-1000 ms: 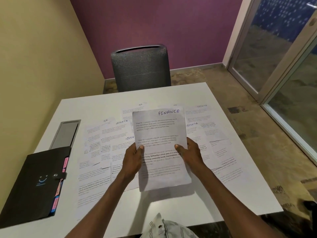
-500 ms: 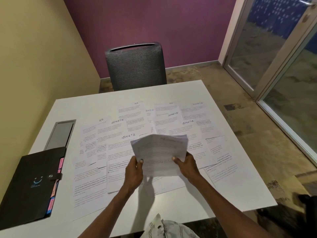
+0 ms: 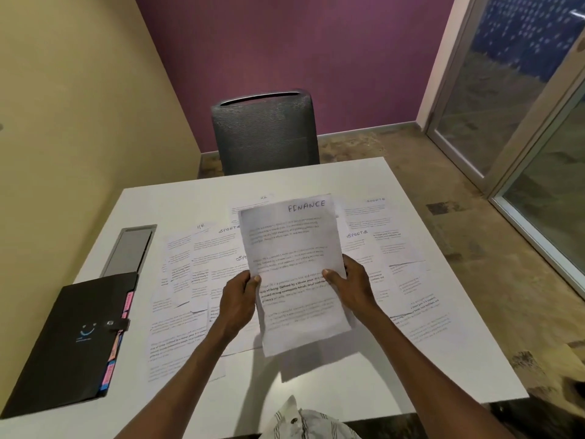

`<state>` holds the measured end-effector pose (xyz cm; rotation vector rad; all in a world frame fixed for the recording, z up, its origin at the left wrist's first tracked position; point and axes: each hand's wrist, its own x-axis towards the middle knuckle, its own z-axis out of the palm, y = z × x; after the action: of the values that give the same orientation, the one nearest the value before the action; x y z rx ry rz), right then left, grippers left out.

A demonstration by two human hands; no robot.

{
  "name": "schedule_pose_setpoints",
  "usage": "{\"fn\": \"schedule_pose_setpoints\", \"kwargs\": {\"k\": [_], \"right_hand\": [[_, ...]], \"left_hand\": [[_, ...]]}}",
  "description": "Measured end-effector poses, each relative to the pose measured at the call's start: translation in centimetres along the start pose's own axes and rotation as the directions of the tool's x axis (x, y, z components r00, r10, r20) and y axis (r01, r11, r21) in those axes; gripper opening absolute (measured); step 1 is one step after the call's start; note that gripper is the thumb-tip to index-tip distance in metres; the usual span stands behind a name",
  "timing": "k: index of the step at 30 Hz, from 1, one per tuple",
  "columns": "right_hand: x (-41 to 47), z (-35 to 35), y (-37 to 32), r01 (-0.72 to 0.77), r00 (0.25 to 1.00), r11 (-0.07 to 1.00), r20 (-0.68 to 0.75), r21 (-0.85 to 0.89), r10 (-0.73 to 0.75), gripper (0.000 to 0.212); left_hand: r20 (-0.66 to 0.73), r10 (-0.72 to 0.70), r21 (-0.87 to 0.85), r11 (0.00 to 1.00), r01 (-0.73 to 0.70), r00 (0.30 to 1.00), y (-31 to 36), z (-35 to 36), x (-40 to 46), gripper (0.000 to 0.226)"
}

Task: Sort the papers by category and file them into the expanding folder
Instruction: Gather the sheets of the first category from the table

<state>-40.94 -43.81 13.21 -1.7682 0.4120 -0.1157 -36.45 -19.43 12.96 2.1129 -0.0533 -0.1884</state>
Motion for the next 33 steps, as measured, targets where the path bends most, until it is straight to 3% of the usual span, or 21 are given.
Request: {"fn": "schedule_pose_setpoints", "kwargs": {"k": [7,14,24,30,33], "right_hand": [[0.1,1.3,-1.2,0.052,0.993,0.993,0.110,-0.109,-0.040,0.034],[0.4,4.8,-3.3,0.037,0.980,0.992,0.200,-0.120,-0.012,0.031],[0.1,14.1,-6.3,0.029,0.967,0.973,0.254,-0.229,0.031,0.035],[-0.5,21.2,-7.5,0.024,0.961,0.943,0.267,-0.332,0.069,0.033],[-1.2,23.6,-7.4,-0.028,0.975,0.942,0.199,-0.335,0.100,0.034]], "left_hand": [[0.129,-0.146,-0.147,0.975,0.165,0.981,-0.6,-2.4,0.1,0.028],[0.111,-0.222,-0.216,0.946,0.242,0.969,-3.0,-5.0,0.2,0.028],[0.124,-0.258,-0.207,0.938,0.280,0.958,-7.8,-12.9,2.2,0.030],[0.154,-0.297,-0.305,0.893,0.331,0.942,-11.9,-18.7,2.8,0.025],[0.030,-0.399,-0.410,0.831,0.376,0.916,-15.0,-21.2,3.1,0.022]]}}
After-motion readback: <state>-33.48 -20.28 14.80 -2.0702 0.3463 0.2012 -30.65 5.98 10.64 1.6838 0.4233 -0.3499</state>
